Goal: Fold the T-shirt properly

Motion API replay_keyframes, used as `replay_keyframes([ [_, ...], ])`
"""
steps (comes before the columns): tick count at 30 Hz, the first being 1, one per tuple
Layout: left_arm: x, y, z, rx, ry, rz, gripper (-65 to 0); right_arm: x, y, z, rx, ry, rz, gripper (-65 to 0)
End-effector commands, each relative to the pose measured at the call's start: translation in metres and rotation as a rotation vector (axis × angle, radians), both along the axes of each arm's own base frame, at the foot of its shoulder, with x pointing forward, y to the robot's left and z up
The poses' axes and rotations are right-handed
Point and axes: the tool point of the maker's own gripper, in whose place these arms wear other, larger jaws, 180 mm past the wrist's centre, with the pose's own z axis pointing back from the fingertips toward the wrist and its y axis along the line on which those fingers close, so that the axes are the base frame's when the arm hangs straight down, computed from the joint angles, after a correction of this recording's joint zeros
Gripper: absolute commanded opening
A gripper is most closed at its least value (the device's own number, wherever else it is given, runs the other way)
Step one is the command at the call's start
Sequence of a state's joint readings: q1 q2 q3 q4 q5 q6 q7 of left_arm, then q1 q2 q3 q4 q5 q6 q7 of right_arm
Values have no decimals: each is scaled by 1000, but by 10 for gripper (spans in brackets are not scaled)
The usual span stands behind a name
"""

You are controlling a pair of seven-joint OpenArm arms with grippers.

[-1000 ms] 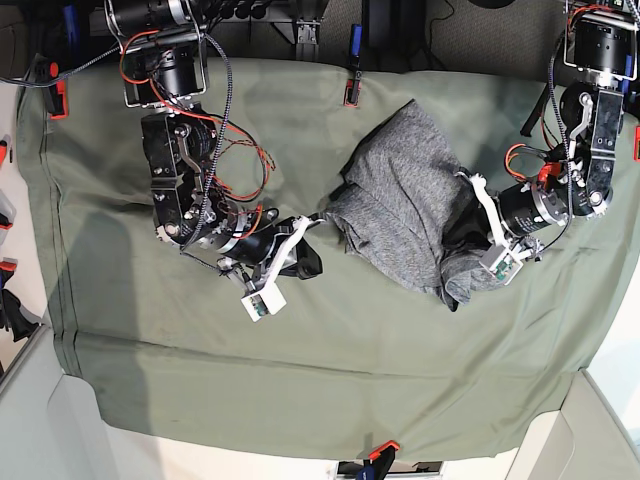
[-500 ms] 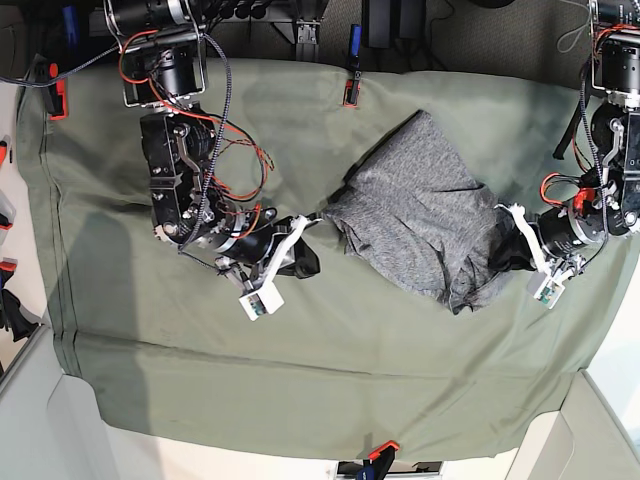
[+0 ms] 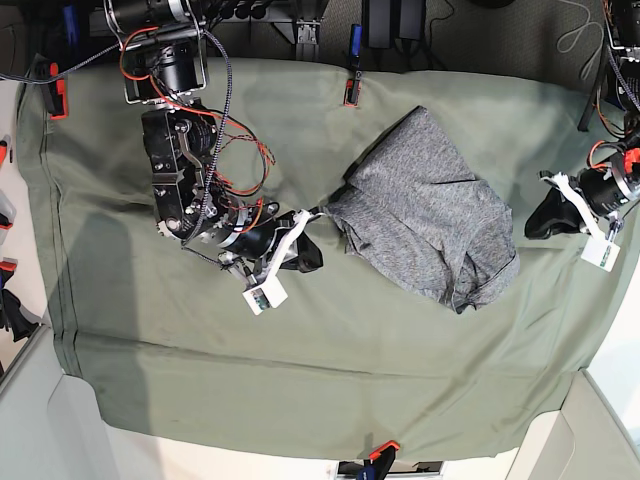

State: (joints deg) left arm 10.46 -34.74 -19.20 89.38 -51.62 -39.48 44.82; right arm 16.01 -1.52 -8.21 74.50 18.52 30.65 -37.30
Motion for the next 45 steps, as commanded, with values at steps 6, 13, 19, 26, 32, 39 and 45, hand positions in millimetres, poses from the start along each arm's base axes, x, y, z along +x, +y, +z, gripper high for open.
replay_keyframes([
  [6,4,5,-22,6,-37,52,-650,-26,40,-3,-36,-30,145,-650],
  [13,27,-34,-49,-10,3,-8,-650,-58,58,-20,-52,14,219,-650],
  [19,59,-44,-54,-24,-12,15,-650,-82,61,-22,-23,43,225,-650],
  [26,87,-79,-51,10,-20,-85,-650,-112,67,-3,31,26,234,-650],
  [32,97,-111,-64,137,3,-236,-650,-128,74,-5,80,68,241,-650],
  [39,107,-62,-26,172,-66,-178,-650,-112,54,5,20,6,200,-650],
  [45,81,-10,14,241,-102,-124,-650,-89,1,27,0,-73,59,-650],
])
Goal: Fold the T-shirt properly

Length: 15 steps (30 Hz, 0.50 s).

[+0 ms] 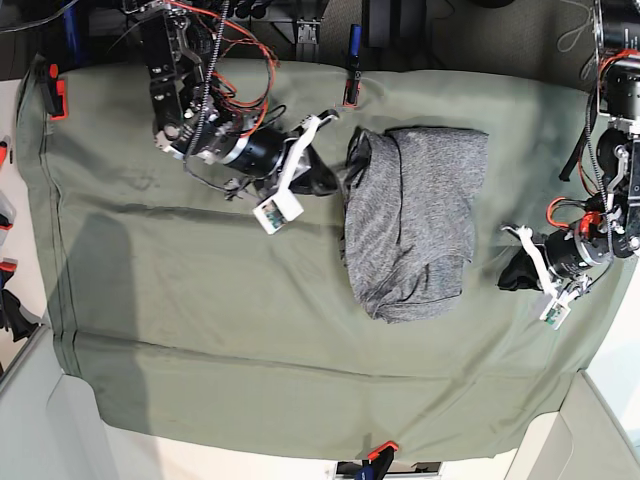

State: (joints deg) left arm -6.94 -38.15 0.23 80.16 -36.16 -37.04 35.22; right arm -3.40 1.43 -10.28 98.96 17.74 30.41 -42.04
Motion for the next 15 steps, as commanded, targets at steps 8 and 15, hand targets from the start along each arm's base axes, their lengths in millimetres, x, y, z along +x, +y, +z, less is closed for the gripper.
replay_keyframes([
  [8,-74,37,19,-50,48,56,-650,1,-76,18,-9,-34,-163,-650],
  [15,-172,40,4,13,220,48,-650,-57,-140,7,-59,71,-241,-650],
])
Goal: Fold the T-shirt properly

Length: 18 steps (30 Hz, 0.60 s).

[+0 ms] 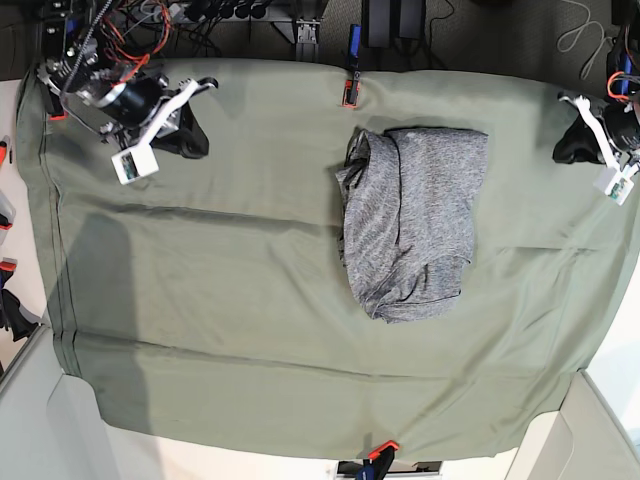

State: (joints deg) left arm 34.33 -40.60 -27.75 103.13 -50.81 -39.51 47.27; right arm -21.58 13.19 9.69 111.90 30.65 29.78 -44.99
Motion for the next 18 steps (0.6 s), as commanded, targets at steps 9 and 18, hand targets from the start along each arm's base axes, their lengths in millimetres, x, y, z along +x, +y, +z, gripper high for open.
replay_keyframes([
  [9,-117,-4,-38,84,273,-26,-650,-106,-29,-30,-66,260,84,-650],
  [18,-253,-16,-110,178,688,-215,-650,-206,-62,-87,-131,622,64,-650],
])
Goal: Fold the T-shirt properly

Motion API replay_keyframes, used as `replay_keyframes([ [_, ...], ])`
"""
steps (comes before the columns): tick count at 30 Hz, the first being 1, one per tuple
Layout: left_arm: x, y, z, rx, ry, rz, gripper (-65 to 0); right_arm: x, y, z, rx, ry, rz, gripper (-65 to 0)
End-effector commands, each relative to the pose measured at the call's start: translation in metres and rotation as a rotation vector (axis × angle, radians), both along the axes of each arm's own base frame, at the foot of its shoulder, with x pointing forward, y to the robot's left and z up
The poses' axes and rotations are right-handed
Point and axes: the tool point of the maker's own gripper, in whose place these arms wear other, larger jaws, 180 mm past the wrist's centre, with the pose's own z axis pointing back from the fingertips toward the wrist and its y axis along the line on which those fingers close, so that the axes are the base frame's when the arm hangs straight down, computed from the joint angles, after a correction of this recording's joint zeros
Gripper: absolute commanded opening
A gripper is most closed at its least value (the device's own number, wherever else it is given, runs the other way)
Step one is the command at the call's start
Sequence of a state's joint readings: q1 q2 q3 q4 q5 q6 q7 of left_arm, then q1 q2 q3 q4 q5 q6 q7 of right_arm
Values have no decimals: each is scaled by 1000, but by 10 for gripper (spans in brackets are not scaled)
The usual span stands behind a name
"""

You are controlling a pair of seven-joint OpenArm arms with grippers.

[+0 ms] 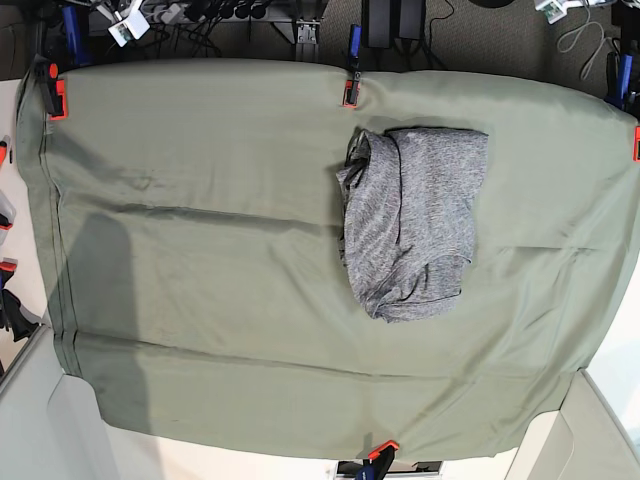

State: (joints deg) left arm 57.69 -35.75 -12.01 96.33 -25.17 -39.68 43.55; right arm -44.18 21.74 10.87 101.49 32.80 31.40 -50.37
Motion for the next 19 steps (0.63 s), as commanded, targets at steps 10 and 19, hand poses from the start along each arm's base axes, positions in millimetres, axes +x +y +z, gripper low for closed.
replay_keyframes([
  [10,-32,-15,-98,144,249,-84,-650,-94,-28,-76,-129,442,86,-650],
  [19,21,-84,-159,101,229,-3,-650,-49,-23,-115,-126,501,52,-650],
])
